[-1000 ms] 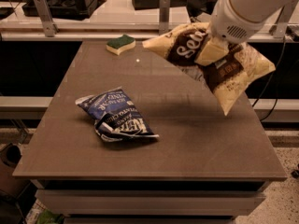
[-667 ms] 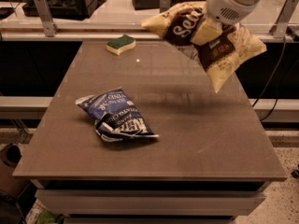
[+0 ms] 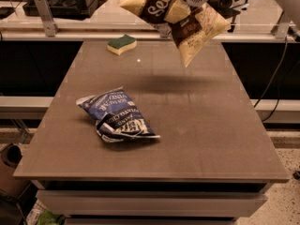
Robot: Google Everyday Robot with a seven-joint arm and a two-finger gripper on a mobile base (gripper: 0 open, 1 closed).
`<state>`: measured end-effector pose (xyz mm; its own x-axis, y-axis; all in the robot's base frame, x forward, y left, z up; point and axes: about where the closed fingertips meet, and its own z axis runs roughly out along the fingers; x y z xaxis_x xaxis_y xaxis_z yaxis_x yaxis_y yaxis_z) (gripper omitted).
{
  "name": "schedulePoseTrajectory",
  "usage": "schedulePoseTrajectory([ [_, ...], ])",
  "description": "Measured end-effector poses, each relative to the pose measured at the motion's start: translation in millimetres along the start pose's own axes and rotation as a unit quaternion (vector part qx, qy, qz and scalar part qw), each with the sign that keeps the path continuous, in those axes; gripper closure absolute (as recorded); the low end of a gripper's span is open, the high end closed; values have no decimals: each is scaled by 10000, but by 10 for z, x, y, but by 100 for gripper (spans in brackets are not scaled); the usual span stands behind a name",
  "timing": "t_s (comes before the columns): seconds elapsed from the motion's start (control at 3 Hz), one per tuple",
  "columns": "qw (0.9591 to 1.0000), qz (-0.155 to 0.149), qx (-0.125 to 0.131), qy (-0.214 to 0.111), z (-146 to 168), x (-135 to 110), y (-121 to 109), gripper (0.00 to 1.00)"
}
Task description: Move brown chip bag near sponge
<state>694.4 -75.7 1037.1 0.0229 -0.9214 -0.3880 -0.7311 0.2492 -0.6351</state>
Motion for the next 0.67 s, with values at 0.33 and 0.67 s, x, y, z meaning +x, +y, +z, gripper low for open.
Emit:
schedulePoseTrajectory([
  [0.33, 9998, -105, 142, 24, 396, -210, -75, 100],
  [0.67, 9992, -178, 335, 155, 784, -270, -144, 100],
])
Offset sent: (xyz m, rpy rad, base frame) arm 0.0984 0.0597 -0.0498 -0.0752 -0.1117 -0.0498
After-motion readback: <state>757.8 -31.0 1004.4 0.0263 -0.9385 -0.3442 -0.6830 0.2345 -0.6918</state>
